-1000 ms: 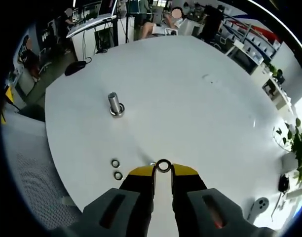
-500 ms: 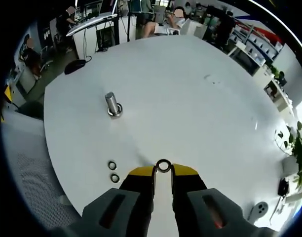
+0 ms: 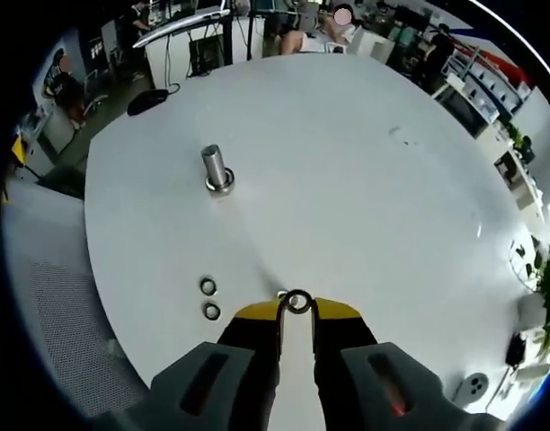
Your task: Place the washer onto the threaded stud by aligning its center hole with the stud, sliding it down to the base, and recovering from edge contact or off-axis alignment until the washer reaches the visible bottom stop.
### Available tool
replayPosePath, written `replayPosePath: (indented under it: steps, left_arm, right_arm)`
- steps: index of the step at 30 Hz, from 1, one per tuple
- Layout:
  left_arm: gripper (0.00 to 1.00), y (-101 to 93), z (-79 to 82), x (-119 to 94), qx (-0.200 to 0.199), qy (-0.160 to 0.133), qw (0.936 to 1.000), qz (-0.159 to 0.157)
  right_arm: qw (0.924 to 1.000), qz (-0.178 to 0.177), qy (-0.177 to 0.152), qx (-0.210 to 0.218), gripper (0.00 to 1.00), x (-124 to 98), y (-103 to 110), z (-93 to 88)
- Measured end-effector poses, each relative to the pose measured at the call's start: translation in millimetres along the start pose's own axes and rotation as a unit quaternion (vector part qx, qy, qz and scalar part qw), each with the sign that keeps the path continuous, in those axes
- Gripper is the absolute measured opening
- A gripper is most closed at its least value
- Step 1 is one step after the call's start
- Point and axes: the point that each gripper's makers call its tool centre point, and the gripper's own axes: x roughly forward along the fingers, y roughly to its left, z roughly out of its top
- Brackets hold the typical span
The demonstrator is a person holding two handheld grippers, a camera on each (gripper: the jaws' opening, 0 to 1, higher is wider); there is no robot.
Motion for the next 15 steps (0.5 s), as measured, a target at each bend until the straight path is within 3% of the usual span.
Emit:
replayPosePath:
  steps: [15]
  left_arm:
    - [0.22, 1.0, -1.2, 0.3, -0.002, 0.004, 1.0, 0.002]
  right_arm:
    - [1.0, 0.008, -0.005, 0.001, 0.14, 0.7, 3.6, 2.8]
